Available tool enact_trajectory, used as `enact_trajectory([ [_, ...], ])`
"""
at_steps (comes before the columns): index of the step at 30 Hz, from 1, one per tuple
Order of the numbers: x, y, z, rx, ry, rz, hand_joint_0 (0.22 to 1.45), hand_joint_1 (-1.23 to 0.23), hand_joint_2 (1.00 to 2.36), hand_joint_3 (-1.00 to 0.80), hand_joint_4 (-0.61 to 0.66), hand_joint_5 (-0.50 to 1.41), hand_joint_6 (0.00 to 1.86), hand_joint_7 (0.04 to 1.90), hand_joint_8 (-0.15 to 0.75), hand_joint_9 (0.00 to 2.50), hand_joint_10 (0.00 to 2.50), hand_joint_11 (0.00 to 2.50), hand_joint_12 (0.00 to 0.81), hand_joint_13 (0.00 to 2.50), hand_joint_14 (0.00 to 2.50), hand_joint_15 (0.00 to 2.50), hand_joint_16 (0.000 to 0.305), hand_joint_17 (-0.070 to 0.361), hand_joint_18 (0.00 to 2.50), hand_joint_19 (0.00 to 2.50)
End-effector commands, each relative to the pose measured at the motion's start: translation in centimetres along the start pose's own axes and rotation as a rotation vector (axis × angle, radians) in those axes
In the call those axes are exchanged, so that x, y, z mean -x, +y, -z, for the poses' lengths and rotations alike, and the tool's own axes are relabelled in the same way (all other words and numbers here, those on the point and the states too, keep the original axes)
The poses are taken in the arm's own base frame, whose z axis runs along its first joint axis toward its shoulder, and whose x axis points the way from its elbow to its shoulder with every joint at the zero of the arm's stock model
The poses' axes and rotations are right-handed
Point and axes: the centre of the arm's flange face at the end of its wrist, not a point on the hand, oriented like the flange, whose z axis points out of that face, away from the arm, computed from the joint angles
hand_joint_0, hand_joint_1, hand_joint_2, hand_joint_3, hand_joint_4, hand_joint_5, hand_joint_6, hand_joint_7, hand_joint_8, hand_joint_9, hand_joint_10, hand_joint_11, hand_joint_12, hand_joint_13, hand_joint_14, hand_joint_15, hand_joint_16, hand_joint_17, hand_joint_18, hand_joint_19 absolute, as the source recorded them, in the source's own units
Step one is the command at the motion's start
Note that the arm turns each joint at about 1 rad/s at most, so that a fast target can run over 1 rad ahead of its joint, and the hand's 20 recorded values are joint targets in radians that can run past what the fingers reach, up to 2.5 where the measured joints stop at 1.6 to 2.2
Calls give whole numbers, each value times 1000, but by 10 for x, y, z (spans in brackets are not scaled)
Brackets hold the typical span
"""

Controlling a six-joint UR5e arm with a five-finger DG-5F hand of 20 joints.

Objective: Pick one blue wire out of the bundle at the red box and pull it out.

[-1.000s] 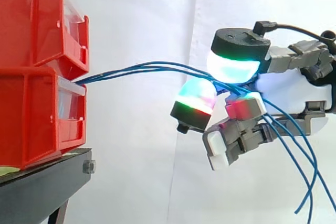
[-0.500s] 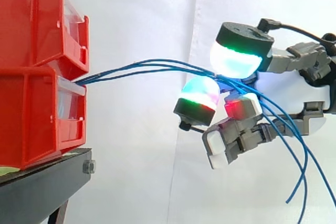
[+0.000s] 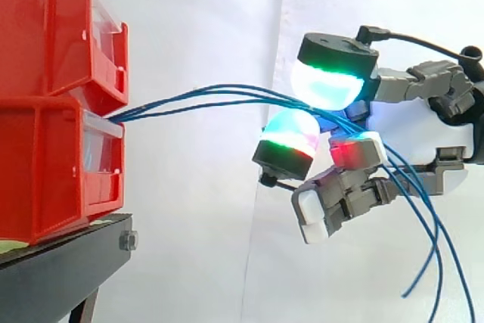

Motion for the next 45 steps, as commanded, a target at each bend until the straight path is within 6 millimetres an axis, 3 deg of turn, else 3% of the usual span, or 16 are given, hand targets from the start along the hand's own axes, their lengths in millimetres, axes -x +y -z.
enact_trajectory([
  [1,1,0,0,-1,-1,8,606,-670,1013,-291,188,-25,561,1315,235,1305,28,716,349,872,24,531,55,125,581,577],
  [6,3,-1,0,-1,-4,10,599,-728,1013,-245,200,-68,745,991,268,1265,28,765,367,878,24,541,59,132,604,571],
  [12,4,0,0,0,-6,11,601,-850,1012,-283,218,-89,794,914,263,1220,28,795,365,861,22,544,58,131,600,569],
  [26,6,0,0,-1,-8,17,651,-949,1010,-377,173,-129,852,802,246,1075,27,803,344,803,25,554,56,125,577,560],
  [29,5,-1,1,-2,-6,17,606,-856,1005,-429,223,-122,839,782,241,1100,25,779,343,815,23,552,56,125,571,576],
  [31,5,0,0,0,-6,17,570,-728,1006,-421,225,-91,758,892,243,1144,26,765,351,831,25,558,56,126,566,595],
  [33,5,-1,1,-2,-6,17,574,-576,1007,-405,230,-51,614,1155,235,1192,25,702,342,835,25,550,56,126,558,616],
  [36,5,-1,1,-2,-4,17,587,-512,1008,-384,226,-39,566,1261,227,1217,25,685,344,843,25,551,56,125,554,618],
  [39,5,-1,1,-2,-6,17,600,-576,1012,-335,201,-40,572,1262,237,1218,28,704,344,848,25,553,56,125,554,620],
  [42,5,-1,1,-2,-6,17,600,-692,1011,-286,202,-54,683,1047,255,1240,27,722,367,875,22,542,60,136,600,591],
  [45,6,0,1,0,-6,17,594,-718,1013,-252,184,-74,749,982,268,1235,29,760,377,877,22,544,61,137,611,589],
])
